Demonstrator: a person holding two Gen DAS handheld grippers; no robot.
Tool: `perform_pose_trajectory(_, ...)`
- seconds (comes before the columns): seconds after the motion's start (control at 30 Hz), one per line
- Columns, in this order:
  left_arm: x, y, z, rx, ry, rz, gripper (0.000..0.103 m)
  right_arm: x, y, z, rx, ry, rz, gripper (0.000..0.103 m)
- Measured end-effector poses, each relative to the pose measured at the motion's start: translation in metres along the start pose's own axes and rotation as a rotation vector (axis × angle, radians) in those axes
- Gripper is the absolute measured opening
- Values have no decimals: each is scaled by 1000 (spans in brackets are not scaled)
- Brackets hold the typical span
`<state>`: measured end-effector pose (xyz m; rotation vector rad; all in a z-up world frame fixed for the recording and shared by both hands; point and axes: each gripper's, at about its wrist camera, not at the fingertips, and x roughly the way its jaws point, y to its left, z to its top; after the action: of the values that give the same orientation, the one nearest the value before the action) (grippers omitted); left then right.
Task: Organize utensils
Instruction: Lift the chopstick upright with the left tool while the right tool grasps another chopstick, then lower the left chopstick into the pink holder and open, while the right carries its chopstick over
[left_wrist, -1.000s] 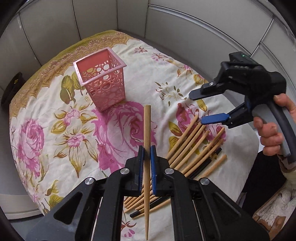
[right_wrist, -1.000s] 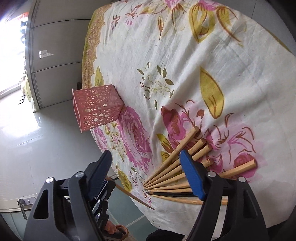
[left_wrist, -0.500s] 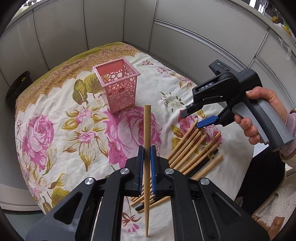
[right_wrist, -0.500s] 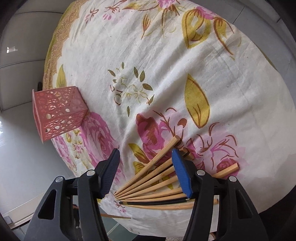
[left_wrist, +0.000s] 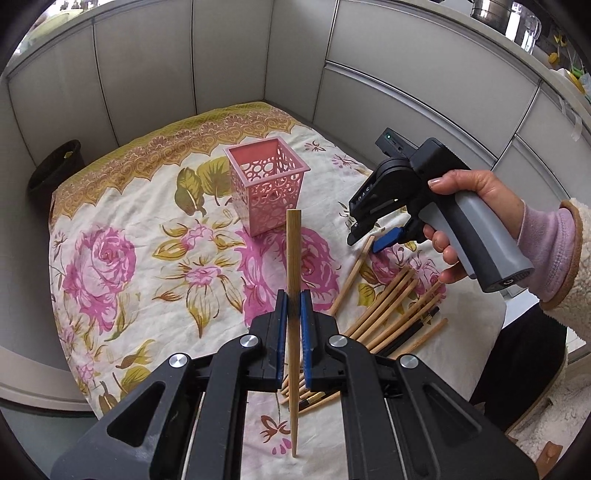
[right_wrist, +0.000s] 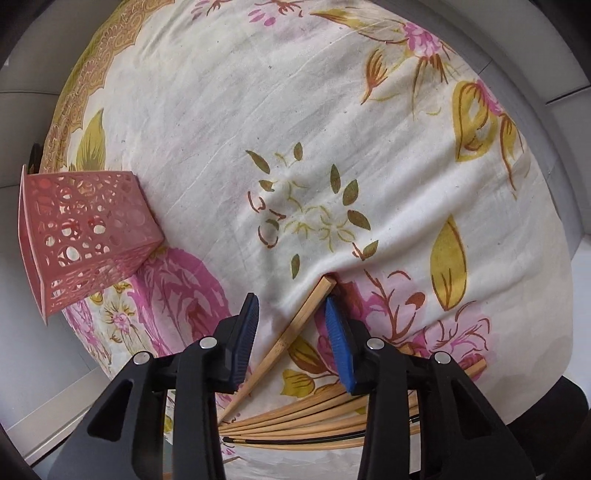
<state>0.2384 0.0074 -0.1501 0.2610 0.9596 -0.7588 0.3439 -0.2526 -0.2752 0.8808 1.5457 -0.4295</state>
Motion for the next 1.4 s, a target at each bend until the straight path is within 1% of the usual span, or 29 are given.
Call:
perform_pose_trajectory(0.07, -3, -2, 1, -3, -10, 5, 6, -1, 2, -4, -45, -57, -45, 16)
perform_pose_trajectory(0.1, -6, -3, 1, -5, -17, 6, 6, -3, 0, -5, -51, -78, -29, 15)
perform_pose_trajectory(0.2, -15, -5, 1, -20, -45, 23, 6, -5, -10, -9, -51, -115, 23, 14)
perform_pose_trajectory(0.27, -23, -6, 1, -44, -75, 28, 6, -11, -18, -17, -72, -154, 82, 14)
perform_pose_trajectory(0.33, -32, -6, 2, -72, -117, 39, 6, -24, -28, -29, -99, -212, 158, 14)
perform_pose_trajectory(0.4, -42, -7, 1, -108, -171, 45, 6, -40, -35, -43, -152, -284, 217, 14)
perform_pose_trajectory(0.57, -66, -20, -1, -165, -332, 85, 6, -93, -48, -91, -322, -497, 317, 14)
perform_pose_trajectory(0.63, -73, -28, -2, -181, -383, 100, 6, -110, -50, -110, -383, -569, 340, 13)
perform_pose_trajectory(0.7, -76, -34, -2, -201, -417, 104, 6, -126, -47, -125, -443, -640, 346, 13)
perform_pose_trajectory(0.8, -78, -42, 1, -220, -440, 124, 6, -146, -42, -145, -520, -714, 350, 11)
perform_pose_trajectory(0.93, -80, -48, 10, -247, -456, 146, 6, -177, -45, -164, -576, -802, 361, 9)
perform_pose_trajectory(1.0, -84, -49, 16, -260, -471, 155, 6, -191, -43, -168, -602, -832, 358, 9)
perform_pose_trajectory(1.13, -91, -51, 38, -279, -515, 180, 6, -216, -46, -168, -615, -884, 370, 9)
perform_pose_trajectory(1.23, -95, -50, 62, -281, -563, 205, 6, -236, -47, -160, -604, -908, 396, 9)
perform_pose_trajectory(1.4, -93, -45, 107, -273, -641, 267, 6, -271, -45, -149, -590, -981, 439, 9)
